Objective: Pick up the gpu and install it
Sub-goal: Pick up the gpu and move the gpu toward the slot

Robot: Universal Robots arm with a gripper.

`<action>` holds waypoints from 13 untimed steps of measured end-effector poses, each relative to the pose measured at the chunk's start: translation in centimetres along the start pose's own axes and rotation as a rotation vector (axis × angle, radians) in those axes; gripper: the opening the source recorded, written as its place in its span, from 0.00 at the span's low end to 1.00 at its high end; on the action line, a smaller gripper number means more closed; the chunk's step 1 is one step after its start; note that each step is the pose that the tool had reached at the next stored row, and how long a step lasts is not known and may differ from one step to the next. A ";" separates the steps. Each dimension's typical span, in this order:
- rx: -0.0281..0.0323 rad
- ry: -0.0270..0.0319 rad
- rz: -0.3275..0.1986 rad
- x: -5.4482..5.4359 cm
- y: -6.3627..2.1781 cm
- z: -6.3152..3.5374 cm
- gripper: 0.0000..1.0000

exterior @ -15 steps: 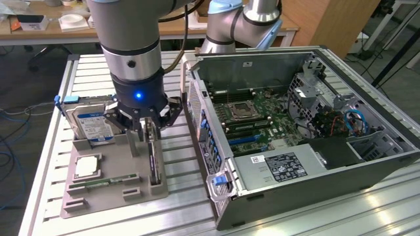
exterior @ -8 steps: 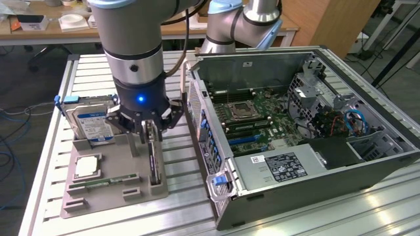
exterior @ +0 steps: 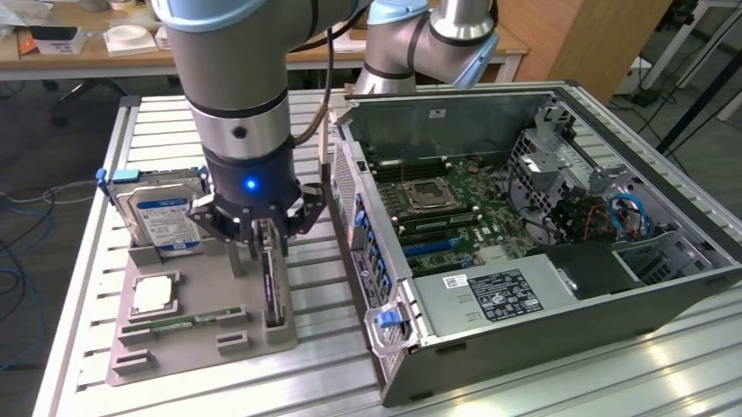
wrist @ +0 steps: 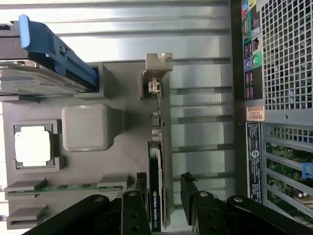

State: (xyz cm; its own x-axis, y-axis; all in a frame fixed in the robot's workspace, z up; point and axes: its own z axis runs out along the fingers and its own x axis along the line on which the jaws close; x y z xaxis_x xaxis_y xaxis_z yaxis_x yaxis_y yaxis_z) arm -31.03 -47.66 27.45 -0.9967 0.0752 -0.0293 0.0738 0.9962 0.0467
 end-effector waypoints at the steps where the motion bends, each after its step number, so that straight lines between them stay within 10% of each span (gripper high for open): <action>1: 0.0000 0.0000 0.000 0.0 -0.04 0.14 0.42; 13: 0.0000 0.0000 0.000 0.0 -0.24 0.99 0.42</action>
State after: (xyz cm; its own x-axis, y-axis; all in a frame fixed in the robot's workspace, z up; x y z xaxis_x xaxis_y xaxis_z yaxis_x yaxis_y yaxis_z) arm -31.02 -47.85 26.45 -0.9967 0.0751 -0.0294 0.0737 0.9962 0.0467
